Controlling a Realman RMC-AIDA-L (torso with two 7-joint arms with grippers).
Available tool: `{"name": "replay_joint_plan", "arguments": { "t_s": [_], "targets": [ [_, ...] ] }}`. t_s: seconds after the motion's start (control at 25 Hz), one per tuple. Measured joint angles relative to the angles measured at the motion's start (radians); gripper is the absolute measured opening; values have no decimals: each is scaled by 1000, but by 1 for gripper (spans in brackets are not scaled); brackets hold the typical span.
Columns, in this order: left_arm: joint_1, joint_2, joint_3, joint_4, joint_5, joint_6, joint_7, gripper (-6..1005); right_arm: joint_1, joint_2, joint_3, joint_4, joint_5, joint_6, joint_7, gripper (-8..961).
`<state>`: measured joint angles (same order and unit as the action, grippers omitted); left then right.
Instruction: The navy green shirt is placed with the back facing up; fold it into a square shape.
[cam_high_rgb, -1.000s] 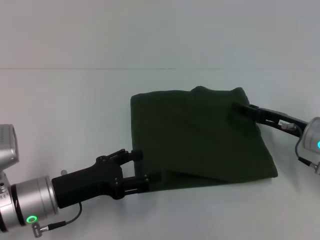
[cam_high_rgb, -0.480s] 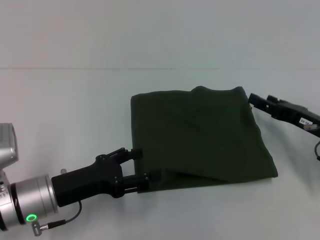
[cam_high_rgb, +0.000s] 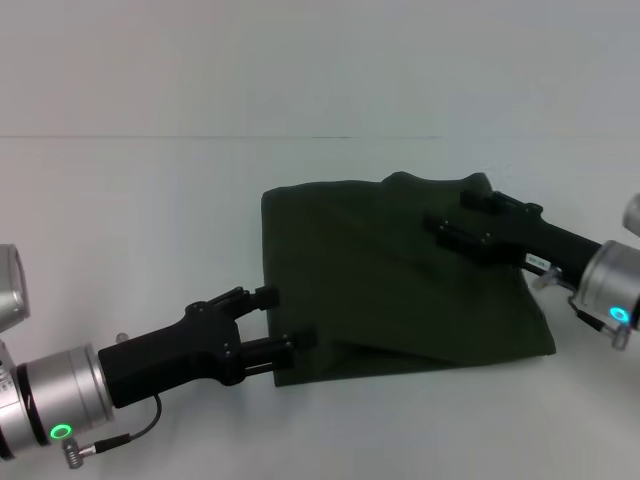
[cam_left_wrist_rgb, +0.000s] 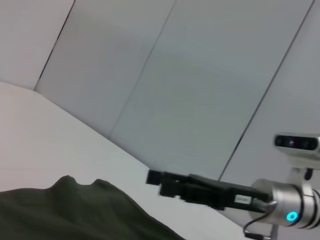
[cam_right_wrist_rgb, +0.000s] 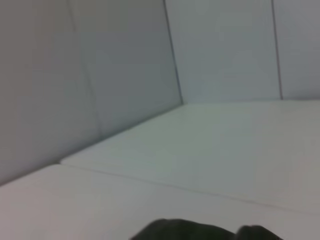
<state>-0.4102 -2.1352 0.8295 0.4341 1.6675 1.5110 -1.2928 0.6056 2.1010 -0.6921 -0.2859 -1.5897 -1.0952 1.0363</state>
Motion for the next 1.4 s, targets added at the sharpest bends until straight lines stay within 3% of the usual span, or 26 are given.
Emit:
{"name": "replay_joint_plan", "arguments": {
  "t_s": [0.32,0.92,1.2,1.4],
  "targets": [
    [2,-2,-3,0,0,0,-6,936,85,0,-6,63,5,237,12,775],
    [2,-2,-4,0,0,0,-10,936,66,-4,4,69,5,409,67,775],
    [2,-2,-4,0,0,0,-10,936,48,-4,70,52,5,370,67,775],
    [2,-2,-9,0,0,0,-10,936,-31,-8,150,-13,5,157,60,775]
  ]
}}
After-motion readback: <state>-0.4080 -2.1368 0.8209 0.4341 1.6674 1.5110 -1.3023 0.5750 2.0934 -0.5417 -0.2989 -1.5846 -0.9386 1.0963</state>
